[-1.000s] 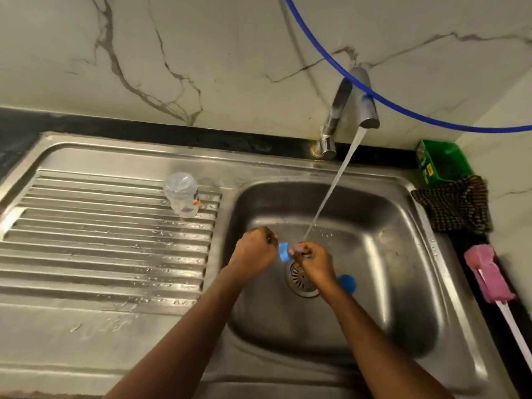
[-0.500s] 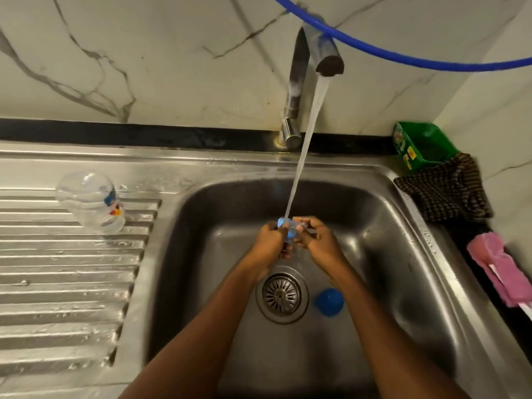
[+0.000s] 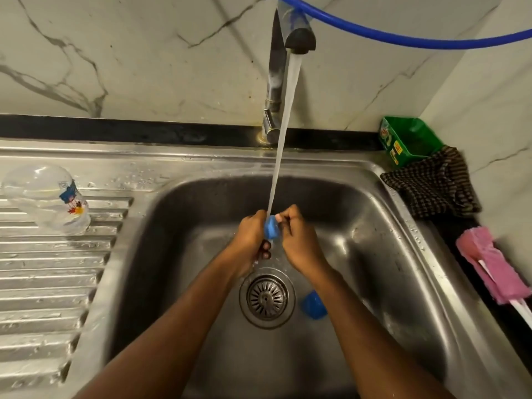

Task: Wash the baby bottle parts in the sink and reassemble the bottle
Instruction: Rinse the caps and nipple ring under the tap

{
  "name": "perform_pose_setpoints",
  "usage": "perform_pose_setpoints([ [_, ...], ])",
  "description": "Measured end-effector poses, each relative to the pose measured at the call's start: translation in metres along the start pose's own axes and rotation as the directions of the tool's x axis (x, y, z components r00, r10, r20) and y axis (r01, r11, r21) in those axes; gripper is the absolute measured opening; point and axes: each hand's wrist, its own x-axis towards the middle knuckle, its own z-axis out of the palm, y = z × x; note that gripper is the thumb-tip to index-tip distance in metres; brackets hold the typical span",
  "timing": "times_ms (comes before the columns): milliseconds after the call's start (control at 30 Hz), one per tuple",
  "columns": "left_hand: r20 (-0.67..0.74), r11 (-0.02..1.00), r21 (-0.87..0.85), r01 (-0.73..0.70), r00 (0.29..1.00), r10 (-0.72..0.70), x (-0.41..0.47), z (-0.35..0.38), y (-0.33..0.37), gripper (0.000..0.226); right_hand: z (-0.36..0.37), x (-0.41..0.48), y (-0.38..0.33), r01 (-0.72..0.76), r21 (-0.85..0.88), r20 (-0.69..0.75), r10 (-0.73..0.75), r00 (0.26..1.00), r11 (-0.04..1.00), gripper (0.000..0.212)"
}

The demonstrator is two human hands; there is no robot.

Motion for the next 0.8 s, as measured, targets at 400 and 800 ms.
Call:
perform_pose_setpoints([
  [400,0.083,0.995,0.086,-0.041,0.996,0.034,-0.009,0.003,0.005,0.035,-0.009,-0.004,-0.010,-0.073,0.072,-0.018,0.074,0.997,0.995,0.027],
  [800,0.129,0.995,-0.019,0.096,0.987,-0.093,-0.010,-0.005,0.012,0.042,-0.006,-0.005,-0.012,-0.035,0.043,0.012,0.034,0.999,0.998,0.021],
])
